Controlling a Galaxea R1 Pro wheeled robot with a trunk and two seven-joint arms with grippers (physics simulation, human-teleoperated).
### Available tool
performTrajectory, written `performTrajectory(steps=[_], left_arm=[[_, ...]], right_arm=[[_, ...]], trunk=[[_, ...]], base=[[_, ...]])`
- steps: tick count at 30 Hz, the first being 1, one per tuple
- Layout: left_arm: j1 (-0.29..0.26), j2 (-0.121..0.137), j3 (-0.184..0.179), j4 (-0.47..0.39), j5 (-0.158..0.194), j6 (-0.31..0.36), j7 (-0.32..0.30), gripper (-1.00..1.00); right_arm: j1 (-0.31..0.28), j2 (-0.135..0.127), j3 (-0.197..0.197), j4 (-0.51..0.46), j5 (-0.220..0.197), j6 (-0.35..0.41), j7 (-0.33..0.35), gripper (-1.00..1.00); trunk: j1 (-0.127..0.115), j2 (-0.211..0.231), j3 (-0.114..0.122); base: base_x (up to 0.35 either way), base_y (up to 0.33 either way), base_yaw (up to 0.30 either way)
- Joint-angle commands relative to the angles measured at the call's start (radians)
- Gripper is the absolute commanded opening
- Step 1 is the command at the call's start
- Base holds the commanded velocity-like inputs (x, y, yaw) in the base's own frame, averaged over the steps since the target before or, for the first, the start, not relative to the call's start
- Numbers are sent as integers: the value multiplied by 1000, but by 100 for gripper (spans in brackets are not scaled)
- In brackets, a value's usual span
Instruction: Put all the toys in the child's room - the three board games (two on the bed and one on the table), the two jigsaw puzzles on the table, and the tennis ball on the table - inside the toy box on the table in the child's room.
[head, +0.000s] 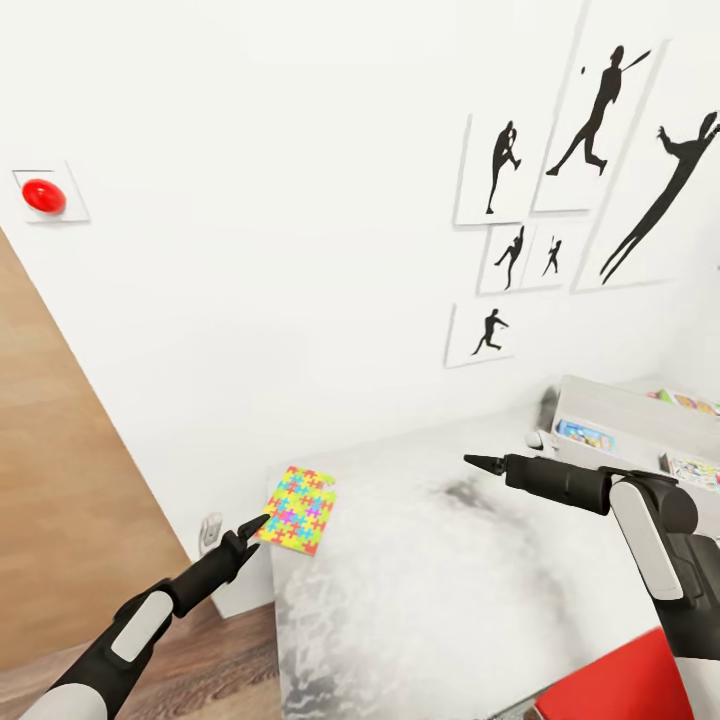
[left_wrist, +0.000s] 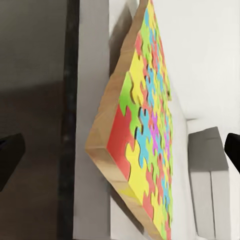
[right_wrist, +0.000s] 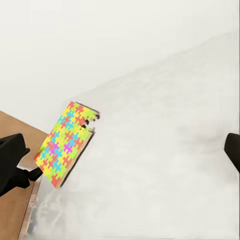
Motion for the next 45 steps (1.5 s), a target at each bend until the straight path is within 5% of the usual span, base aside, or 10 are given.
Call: performTrajectory(steps=[1,41,42,45], left_arm=[[0,0,-3,0,11,7,0,100],[-2,-18,-4,0,11,7,-2,100],[-2,-18,-4,0,11,7,-2,-100],[-2,-18,-4,0,10,7,-2,-100]], right_arm=[[-1,0,-1,0,8,4,10,100],[-1,1,-1,0,8,4,10,100],[-1,1,-1,0,8,4,10,100],[-1,1,-1,0,8,4,10,100]], trunk=[[0,-1,-1],[0,-1,-1],[0,-1,-1],[0,-1,-1]], base=[[0,0,-116],[0,0,-20],[0,0,0],[0,0,0]])
